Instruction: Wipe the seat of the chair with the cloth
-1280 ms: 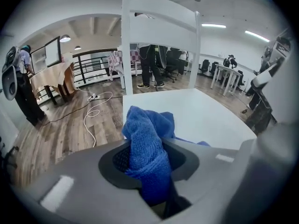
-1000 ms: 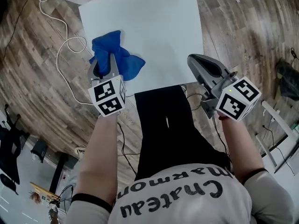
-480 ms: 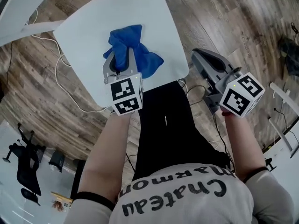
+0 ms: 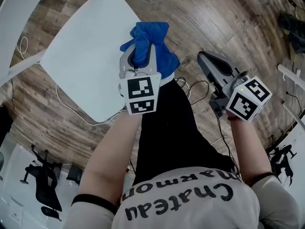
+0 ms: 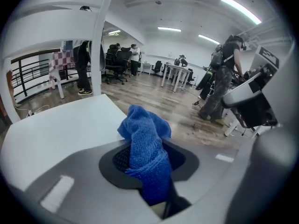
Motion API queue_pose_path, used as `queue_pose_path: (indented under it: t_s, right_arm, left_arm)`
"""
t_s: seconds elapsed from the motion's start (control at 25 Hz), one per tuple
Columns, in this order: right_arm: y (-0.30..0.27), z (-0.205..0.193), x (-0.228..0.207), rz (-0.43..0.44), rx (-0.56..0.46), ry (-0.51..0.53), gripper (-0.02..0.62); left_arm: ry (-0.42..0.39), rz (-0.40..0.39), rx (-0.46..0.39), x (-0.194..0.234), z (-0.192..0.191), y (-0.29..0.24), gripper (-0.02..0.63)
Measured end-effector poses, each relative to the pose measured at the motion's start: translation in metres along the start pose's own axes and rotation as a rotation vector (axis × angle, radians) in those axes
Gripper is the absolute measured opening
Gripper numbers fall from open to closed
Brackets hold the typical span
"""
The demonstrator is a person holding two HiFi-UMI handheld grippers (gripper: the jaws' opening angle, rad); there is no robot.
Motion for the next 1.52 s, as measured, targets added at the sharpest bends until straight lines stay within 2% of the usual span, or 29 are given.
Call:
queue_pose_path:
  t_s: [0.24, 0.36, 0.44, 0.52, 0.72, 0.92, 1.0, 1.24, 1.36, 1.52]
  right_arm:
    - [0.007, -0.004, -0.001, -0.010, -0.014, -0.010, 0.015]
    - [0.001, -0.005, 0.005, 0.005, -0.010, -0.021, 0.015]
    - [-0.005, -0.004, 0.008, 0.027, -0.010, -0.043, 0.015]
    - [-0.016, -0.003, 0.015, 0.051, 0.010, -0.037, 0.014]
    - [-0.070, -0.003, 0.048, 0.179, 0.132, 0.030, 0.015]
    - [-0.133, -0.028, 0.097, 0.310, 0.255, 0.029, 0.015]
    - [-0.157, -0.037, 0.120, 0.361, 0.311, 0.028, 0.015]
    - [-0.200, -0.075, 0.163, 0.486, 0.506, 0.049, 0.015]
    - [-0.208, -0.091, 0.174, 0.501, 0.536, 0.051, 0.015]
    - [-0.211, -0.099, 0.176, 0.496, 0.531, 0.048, 0.015]
  left_arm:
    - [-0.012, -0.055, 0.000, -0.021, 0.013, -0.011, 0.117]
    - [0.024, -0.058, -0.058, -0.011, 0.019, 0.001, 0.117]
    - [0.051, -0.016, -0.079, 0.009, 0.015, 0.015, 0.117]
    - [0.066, 0.053, -0.057, 0.035, 0.000, 0.030, 0.117]
    - [0.110, 0.206, 0.004, 0.100, -0.040, 0.082, 0.117]
    - [0.207, 0.340, 0.079, 0.155, -0.096, 0.132, 0.118]
    - [0.220, 0.377, 0.104, 0.173, -0.116, 0.151, 0.118]
    - [0.233, 0.398, 0.099, 0.182, -0.159, 0.182, 0.120]
    - [0.264, 0.388, 0.075, 0.177, -0.171, 0.185, 0.120]
    - [0.295, 0.365, 0.088, 0.172, -0.171, 0.180, 0.117]
Point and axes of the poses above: the fingertips, and each gripper's own axes: y backward along the fingers, x to its left, z out of its top, the point moved 10 cm from there along y, backward along the fingers, and after that the axes turned 12 degrees about z, right-handed, at the moved point
